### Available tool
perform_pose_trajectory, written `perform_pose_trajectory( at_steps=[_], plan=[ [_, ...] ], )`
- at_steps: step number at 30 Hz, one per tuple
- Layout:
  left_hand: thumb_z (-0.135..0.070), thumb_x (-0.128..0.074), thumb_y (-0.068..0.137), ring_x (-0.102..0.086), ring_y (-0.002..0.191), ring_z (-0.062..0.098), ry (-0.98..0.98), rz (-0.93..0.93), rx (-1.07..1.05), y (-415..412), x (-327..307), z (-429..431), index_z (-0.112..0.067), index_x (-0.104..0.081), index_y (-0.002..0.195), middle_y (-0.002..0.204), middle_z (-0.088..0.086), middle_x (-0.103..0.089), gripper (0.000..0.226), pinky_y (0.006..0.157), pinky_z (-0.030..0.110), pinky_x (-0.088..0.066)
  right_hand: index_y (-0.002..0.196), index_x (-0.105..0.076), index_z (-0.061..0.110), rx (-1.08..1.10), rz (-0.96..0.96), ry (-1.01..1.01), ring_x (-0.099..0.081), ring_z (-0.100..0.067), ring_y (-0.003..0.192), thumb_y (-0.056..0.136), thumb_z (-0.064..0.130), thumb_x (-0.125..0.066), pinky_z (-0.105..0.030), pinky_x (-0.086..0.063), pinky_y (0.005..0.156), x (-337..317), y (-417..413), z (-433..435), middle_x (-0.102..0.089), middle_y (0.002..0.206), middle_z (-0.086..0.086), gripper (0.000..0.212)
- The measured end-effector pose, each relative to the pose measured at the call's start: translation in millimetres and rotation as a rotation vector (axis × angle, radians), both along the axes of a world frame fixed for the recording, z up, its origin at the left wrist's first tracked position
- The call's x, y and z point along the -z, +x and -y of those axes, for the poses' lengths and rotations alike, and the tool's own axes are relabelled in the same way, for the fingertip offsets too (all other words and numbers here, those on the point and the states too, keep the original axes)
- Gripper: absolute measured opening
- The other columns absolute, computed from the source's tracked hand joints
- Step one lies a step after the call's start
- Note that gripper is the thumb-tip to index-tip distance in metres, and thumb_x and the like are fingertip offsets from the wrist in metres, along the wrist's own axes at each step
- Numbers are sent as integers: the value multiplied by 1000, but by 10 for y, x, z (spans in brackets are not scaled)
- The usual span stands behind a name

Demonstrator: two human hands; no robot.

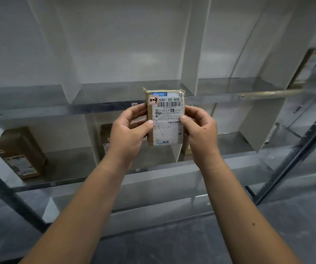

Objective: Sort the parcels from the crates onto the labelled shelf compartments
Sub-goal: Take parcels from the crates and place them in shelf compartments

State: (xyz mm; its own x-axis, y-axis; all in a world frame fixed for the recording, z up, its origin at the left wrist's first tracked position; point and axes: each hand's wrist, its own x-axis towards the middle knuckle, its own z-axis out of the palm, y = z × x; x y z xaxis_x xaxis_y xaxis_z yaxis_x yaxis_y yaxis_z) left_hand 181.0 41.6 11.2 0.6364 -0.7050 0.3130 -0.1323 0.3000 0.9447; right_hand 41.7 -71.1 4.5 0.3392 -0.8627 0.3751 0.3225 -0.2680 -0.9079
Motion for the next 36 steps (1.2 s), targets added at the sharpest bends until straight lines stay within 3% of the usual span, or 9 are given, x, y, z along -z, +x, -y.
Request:
perform_pose_trajectory(
  at_steps=[12,19,24,30,36],
  plan=[
    [-1,-70,95,-71,118,20,-12,-2,227,-582,-174,822,-18,-65,133,126,-2,-74,42,96,46,-61,118,-71,8,181,66,27,-75,-19,105,99,-1,-59,-26,-60,78,-135,-734,488,-78,111,-6,24],
    [1,-69,94,-72,113,16,-59,-18,331,-578,-253,1283,-16,-65,133,122,-1,-75,42,88,34,-63,114,-74,16,244,113,19,-75,-18,107,100,-1,-59,-27,-60,80,-200,-761,829,-79,110,-2,27],
    [1,-70,94,-71,115,14,-64,3,322,-604,-257,1603,-16,-64,136,124,0,-74,46,93,37,-62,117,-74,22,282,142,67,-75,-13,106,101,1,-59,-24,-59,81,-194,-738,1096,-80,109,4,30],
    [3,-70,94,-69,121,14,-87,57,276,-726,-256,2069,-18,-60,144,130,-1,-73,55,96,40,-61,136,-68,11,250,149,42,-72,-19,115,100,2,-61,-28,-61,86,-162,-767,1625,-76,122,-3,37],
    [0,-68,97,-69,120,10,-101,18,157,-980,-249,2569,-23,-57,148,131,-5,-72,57,96,45,-61,138,-65,11,159,166,28,-72,-15,115,99,-2,-63,-26,-61,84,-202,-810,2247,-75,123,-3,41]
  ],
)
